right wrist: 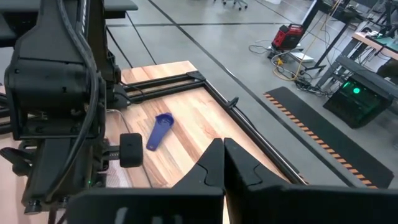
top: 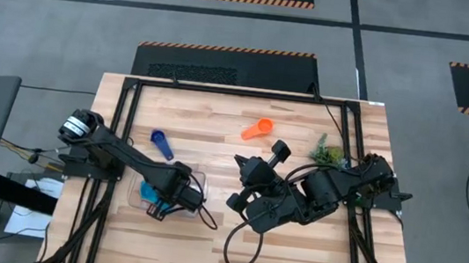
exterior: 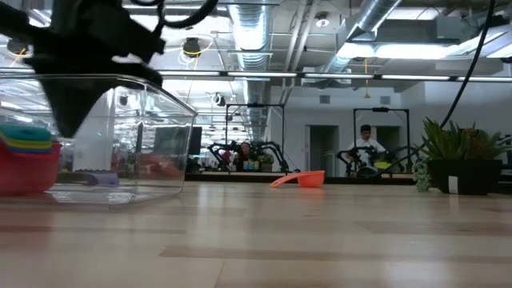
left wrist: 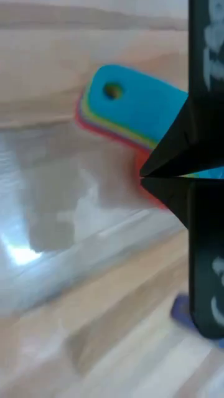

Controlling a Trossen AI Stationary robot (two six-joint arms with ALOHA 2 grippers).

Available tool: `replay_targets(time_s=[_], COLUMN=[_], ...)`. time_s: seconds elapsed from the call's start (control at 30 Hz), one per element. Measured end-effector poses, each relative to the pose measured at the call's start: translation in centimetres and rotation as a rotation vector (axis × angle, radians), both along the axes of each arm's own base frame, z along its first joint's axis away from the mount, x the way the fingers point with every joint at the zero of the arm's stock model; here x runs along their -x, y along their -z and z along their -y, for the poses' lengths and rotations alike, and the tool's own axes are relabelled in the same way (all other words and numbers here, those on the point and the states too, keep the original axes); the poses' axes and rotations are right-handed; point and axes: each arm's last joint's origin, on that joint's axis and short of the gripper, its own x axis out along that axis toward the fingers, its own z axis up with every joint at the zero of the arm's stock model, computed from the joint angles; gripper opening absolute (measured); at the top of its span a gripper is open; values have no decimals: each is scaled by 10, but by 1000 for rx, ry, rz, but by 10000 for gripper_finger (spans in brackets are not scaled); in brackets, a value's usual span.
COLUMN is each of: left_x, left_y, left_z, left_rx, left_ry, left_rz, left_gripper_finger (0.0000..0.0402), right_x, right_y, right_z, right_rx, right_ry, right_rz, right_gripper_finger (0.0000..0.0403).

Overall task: Nest measuring cups in basket
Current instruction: Adjust the measuring cups and the transparent bin

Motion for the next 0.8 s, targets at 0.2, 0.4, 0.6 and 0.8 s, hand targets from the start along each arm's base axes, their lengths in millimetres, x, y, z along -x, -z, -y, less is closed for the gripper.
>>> replay_targets(time_s=[0.2, 0.4, 0.6, 0.8], left_x=[-12, -9, 13, 28], left_y=[-37, -87, -84, -70], left_z=[-1, -2, 13, 47], left_rx=[-143, -183, -115, 2], left_ry=[11, -74, -92, -19], left_rz=[102, 103, -9, 13], left_gripper_finger=[0, 0, 0, 0], right_x=[0, 3, 9, 20], right_y=[0, 2, 6, 13], right_z=[0, 0, -2, -3], right_rx=[1, 17, 23, 4], right_ry=[0, -3, -4, 30], right_rz=[-2, -33, -81, -130], right_gripper_finger=[12, 12, 12, 12])
